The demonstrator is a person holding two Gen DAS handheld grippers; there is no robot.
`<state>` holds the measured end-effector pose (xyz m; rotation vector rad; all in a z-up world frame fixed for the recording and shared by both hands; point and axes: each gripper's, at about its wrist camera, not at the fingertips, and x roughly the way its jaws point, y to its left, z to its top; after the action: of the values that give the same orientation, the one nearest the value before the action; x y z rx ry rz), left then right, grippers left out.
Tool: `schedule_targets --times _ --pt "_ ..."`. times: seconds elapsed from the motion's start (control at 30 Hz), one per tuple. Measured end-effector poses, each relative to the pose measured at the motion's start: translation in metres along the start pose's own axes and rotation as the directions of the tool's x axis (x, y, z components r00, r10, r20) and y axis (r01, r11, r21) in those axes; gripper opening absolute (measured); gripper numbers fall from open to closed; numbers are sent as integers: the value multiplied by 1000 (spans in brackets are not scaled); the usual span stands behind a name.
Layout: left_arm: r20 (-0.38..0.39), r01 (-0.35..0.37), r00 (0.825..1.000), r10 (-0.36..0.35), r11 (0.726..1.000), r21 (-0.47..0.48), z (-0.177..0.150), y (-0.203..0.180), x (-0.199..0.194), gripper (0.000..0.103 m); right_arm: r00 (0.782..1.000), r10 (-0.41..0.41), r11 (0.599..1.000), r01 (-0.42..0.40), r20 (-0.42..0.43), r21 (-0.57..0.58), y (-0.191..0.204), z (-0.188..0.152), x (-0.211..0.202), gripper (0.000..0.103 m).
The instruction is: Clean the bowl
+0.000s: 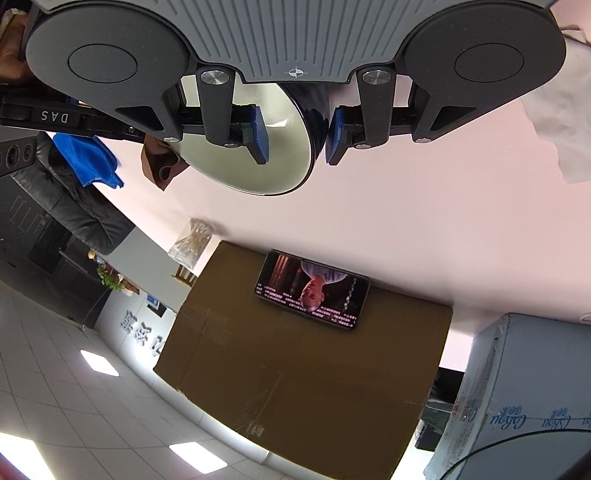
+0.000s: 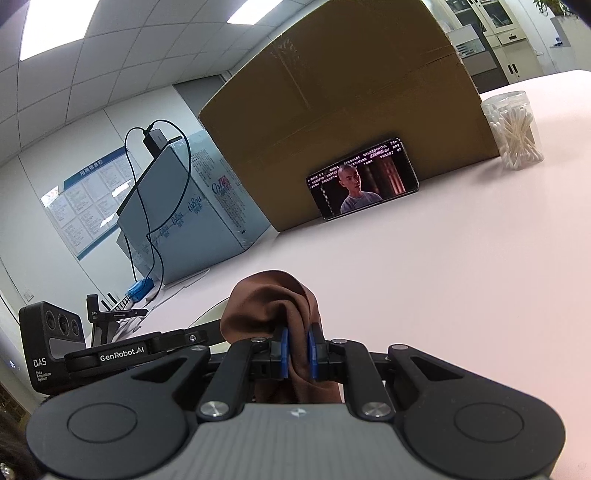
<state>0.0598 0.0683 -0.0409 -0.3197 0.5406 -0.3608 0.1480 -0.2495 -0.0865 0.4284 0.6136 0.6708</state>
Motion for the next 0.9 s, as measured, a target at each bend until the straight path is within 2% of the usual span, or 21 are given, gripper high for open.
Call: schedule_targets --times 0.9 --pt "0 -7 1000 7 1000 21 -2 -3 -2 32 1000 -1 1000 1 -2 -10 2 -1 -2 14"
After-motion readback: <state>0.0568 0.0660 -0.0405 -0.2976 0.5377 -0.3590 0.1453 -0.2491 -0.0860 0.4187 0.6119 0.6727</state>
